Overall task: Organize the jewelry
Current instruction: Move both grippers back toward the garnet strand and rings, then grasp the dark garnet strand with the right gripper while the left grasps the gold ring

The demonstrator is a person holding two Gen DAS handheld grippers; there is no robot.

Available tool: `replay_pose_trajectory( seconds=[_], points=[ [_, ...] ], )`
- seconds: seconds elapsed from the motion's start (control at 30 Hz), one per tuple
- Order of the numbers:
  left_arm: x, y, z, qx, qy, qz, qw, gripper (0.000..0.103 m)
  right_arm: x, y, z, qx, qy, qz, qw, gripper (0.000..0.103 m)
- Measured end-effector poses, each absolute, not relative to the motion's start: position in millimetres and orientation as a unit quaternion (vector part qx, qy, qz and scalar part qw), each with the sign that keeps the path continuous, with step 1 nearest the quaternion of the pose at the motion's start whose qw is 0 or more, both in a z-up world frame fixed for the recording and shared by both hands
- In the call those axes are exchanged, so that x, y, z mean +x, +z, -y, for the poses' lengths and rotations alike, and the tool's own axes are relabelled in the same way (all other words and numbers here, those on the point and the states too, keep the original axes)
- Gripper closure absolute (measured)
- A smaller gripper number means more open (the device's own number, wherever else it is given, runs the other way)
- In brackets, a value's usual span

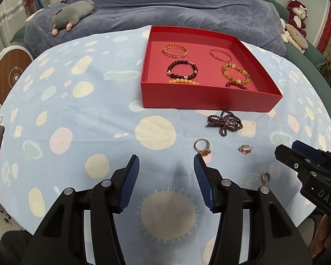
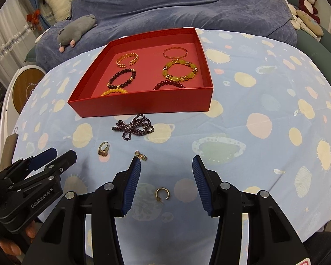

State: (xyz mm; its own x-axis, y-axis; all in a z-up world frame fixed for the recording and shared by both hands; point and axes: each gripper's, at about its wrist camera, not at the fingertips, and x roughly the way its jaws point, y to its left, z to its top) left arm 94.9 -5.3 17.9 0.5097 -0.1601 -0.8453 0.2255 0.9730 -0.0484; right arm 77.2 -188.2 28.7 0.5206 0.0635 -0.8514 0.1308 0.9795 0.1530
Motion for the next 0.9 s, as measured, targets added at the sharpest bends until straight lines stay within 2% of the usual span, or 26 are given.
replay_pose_trajectory(
  seconds=[0.73, 0.9],
  points=[
    [115.2, -0.3, -12.6, 0.021, -0.096, -0.502, 0.859, 0.054, 142.7, 1.4, 155.4, 0.079, 0.021, -0.510, 0.856, 0.057],
    [119.7, -0.7, -12.6, 0.020, -0.097, -0.503, 0.859, 0.054, 153.2, -7.1, 153.4, 0.077, 0.026, -0.517, 0.852, 0.065]
  ],
)
